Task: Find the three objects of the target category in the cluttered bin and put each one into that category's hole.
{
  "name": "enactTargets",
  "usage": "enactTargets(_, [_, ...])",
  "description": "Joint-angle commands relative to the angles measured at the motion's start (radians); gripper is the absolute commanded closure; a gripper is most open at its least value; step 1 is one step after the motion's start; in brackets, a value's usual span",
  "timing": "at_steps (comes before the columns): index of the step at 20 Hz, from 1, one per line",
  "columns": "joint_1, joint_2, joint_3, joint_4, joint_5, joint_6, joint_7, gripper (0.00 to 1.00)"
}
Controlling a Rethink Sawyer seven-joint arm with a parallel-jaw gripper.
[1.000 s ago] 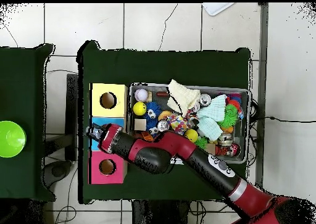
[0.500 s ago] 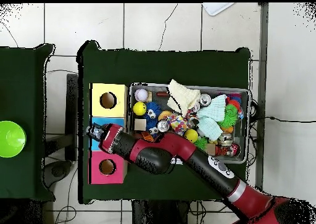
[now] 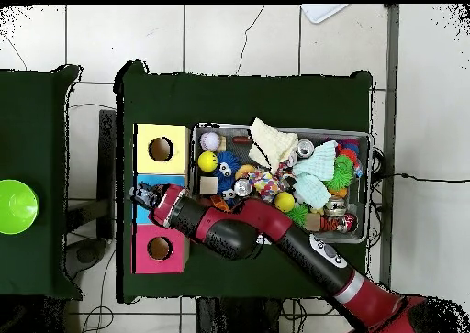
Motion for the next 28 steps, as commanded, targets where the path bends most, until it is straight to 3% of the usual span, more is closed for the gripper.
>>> enactTargets(1, [-0.003, 0.047, -0.056, -0.159, -0.103, 0.035, -0.302, 1.00])
enactTargets(9, [0.003, 0.036, -0.055, -0.159, -0.129, 0.017, -0.264, 1.00])
enactTargets(10, [0.009, 0.024, -0.058, -0.159, -0.130, 0.017, -0.233, 0.00])
enactTargets(16, [0.029, -0.027, -0.058, -0.147, -0.159, -0.011, -0.166, 0.00])
enactTargets(25, [0.022, 0.001, -0.054, -0.162, -0.169, 0.006, -0.219, 0.00])
enactTargets(28, [0.045, -0.065, -0.056, -0.151, -0.166, 0.008, -0.146, 0.00])
